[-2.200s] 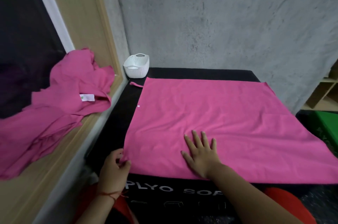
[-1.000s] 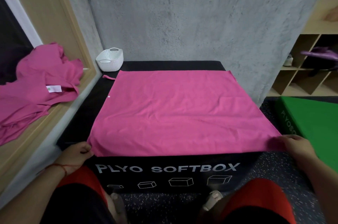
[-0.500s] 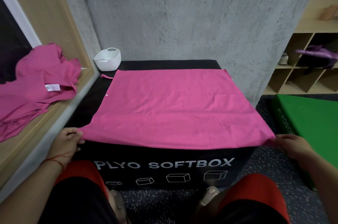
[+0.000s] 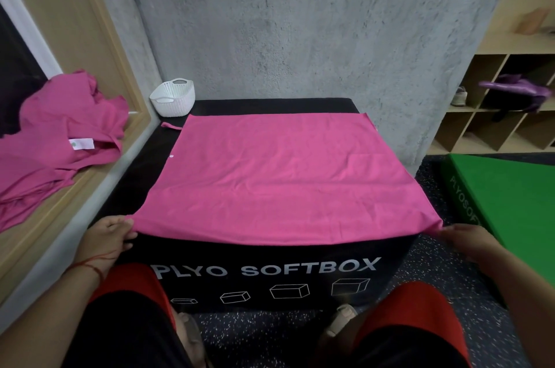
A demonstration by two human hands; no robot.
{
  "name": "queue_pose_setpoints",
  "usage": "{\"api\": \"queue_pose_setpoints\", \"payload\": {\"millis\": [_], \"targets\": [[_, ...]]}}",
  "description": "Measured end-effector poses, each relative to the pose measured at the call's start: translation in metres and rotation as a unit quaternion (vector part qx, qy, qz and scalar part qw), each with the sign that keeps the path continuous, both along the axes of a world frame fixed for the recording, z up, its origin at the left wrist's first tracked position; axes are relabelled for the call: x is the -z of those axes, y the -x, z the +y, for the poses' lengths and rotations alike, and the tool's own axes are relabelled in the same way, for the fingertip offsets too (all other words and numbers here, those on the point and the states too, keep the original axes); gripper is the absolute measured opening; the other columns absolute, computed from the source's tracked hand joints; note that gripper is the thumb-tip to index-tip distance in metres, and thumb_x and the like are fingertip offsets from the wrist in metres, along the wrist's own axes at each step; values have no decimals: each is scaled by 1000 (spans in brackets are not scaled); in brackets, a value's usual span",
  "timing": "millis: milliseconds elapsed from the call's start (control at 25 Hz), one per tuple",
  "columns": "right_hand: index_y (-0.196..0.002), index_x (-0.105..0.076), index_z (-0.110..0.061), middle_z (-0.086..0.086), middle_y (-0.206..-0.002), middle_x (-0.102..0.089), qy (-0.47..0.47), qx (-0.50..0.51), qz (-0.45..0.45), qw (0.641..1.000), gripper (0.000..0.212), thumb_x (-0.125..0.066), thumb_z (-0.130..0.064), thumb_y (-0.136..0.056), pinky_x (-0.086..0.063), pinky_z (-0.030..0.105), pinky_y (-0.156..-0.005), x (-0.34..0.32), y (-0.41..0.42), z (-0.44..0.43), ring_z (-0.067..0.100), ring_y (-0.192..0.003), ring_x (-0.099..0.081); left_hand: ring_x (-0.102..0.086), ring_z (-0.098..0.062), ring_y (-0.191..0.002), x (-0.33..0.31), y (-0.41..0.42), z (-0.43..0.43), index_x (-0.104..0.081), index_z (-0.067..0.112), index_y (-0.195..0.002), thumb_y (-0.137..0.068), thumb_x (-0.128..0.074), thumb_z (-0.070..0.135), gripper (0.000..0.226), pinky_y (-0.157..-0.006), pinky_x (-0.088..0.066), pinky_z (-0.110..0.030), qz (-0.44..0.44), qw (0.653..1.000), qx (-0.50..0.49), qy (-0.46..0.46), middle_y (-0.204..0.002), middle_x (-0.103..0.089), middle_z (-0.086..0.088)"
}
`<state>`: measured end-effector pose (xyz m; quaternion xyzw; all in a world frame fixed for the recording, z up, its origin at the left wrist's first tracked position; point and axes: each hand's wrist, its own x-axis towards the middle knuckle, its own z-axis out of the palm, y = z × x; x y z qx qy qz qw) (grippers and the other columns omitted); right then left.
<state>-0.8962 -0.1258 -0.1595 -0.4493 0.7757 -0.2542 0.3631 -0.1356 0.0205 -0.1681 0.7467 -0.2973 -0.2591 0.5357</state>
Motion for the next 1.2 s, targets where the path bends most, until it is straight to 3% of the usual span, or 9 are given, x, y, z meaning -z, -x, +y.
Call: {"api": "queue_pose_setpoints", "payload": {"millis": [80,240,360,440,560,640,840,1000,1200], "targets": [[-87,-83,-20,9,-94,-79,51,14,-34,998,13,-77,-29,-95,-55,45,-89,-4,-4,-1,28,-87,-69,-67,-18,-82,4,-4,1,-64,13,-105,-104,-60,15,4,-52,-56,-23,-10,1000,1,-6,-92,-70,-10],[-96,-78,-10,20,-97,-76,74,28,-50,996,16,-70,-23,-99,-41,34,-63,-9,-3,-8,25,-71,-57,-67,-18,-81,3,-7,1,-63,13,-107,-104,-60,18,7,-56,-54,-26,-24,1000,-2,-10,-95,-69,-11],[-104,-72,-14,14,-111,-71,59,38,-62,996,9,-68,-19,-99,-42,32,-71,-4,-5,-7,28,-95,-61,-65,-17,-80,2,-3,-2,-61,12,-111,-105,-58,18,9,-47,-54,-20,-23,1000,0,-15,-92,-68,-8],[-103,-73,-16,8,-102,-74,60,43,-115,991,7,-66,-14,-101,-44,30,-72,-7,-9,-1,22,-90,-66,-65,-16,-80,3,1,-2,-61,12,-112,-105,-58,18,9,-54,-53,-26,-21,1000,1,-19,-93,-67,-8],[-100,-76,-5,15,-90,-80,100,45,-140,984,9,-68,-10,-100,-58,42,-90,-11,-12,0,25,-79,-76,-65,-16,-79,2,6,-3,-61,13,-111,-105,-58,18,8,-62,-49,-30,-20,1000,-1,-23,-93,-67,-8],[-97,-77,-4,17,-95,-79,106,32,-115,987,12,-72,-15,-99,-56,47,-96,-16,-15,2,28,-84,-74,-64,-16,-79,0,8,-2,-61,14,-110,-105,-58,17,6,-64,-49,-31,-19,1000,2,-15,-93,-67,-8],[-86,-71,-10,15,-86,-72,201,23,-11,979,40,-70,-48,-99,-46,40,-70,-30,-19,4,28,-74,-60,-64,-18,-77,-3,15,0,-61,11,-110,-106,-57,16,8,-62,-50,-33,-43,999,3,-3,-92,-67,-13],[-91,-67,-12,16,-85,-68,207,15,43,977,46,-57,-56,-104,-53,47,-73,-60,-14,-21,34,-76,-63,-66,-4,-59,-35,9,-9,-58,22,-97,-106,-55,16,12,-44,-52,-17,-54,997,-33,50,-84,-62,-10],[-92,-73,-16,9,-83,-68,132,-19,153,979,28,-69,-42,-101,-56,44,-80,-70,-5,-39,33,-79,-65,-59,2,-39,-45,-7,-13,-54,26,-92,-104,-57,6,23,-35,-46,-15,-41,996,-70,23,-79,-57,-13]]}}
